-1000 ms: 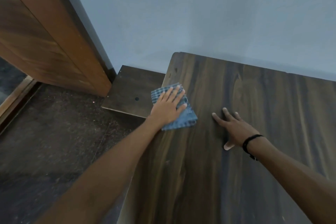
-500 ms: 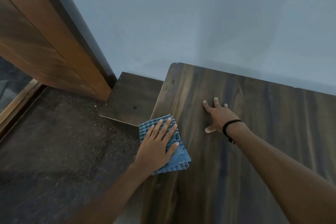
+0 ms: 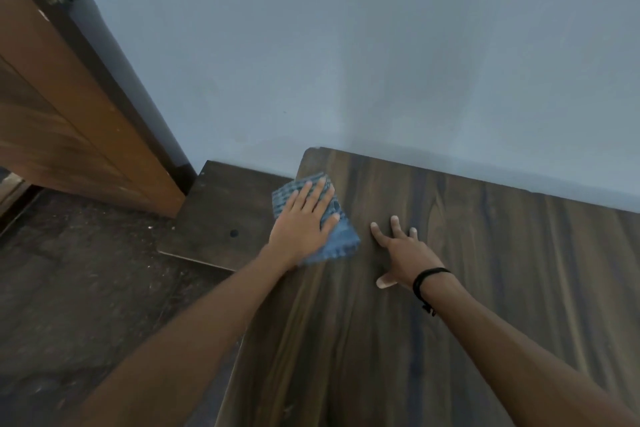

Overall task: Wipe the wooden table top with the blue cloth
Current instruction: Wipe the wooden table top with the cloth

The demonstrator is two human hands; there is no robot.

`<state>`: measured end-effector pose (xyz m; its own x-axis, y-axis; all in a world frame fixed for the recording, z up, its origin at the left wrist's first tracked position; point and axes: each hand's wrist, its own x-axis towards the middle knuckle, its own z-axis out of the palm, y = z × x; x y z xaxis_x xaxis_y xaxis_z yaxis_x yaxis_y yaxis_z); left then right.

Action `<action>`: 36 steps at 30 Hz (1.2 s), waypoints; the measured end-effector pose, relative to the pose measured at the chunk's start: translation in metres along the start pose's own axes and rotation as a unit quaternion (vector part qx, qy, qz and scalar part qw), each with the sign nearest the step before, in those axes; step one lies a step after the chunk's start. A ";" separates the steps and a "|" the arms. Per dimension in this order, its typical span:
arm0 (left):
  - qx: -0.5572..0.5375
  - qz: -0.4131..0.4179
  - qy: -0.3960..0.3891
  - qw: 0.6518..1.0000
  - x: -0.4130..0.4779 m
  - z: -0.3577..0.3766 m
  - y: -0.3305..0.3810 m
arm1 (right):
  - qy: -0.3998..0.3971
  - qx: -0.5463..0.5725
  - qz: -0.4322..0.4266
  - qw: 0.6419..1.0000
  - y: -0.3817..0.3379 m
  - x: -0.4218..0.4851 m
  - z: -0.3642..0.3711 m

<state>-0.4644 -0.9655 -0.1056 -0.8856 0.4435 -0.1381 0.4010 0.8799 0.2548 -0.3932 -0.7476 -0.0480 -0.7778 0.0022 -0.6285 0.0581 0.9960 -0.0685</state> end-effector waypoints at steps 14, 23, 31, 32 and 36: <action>-0.003 0.036 0.000 0.999 0.051 -0.009 -0.002 | 0.025 0.019 0.021 0.999 0.003 -0.006 -0.004; -0.012 0.002 0.015 1.000 0.136 -0.019 -0.004 | 0.031 0.025 0.065 0.997 0.000 -0.004 -0.007; -0.012 0.075 -0.014 0.997 -0.091 0.026 0.036 | 0.055 0.072 0.018 0.996 0.021 -0.012 -0.004; 0.003 0.084 -0.001 0.996 -0.115 0.034 0.037 | 0.060 0.073 0.020 0.995 0.030 -0.013 -0.006; 0.018 0.098 -0.011 0.995 -0.109 0.031 0.033 | 0.059 0.034 0.108 0.992 0.073 -0.009 -0.023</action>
<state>-0.3473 -0.9798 -0.1123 -0.7848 0.6100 -0.1094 0.5735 0.7817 0.2451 -0.3967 -0.6733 -0.0292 -0.8096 0.2299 -0.5401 0.2705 0.9627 0.0044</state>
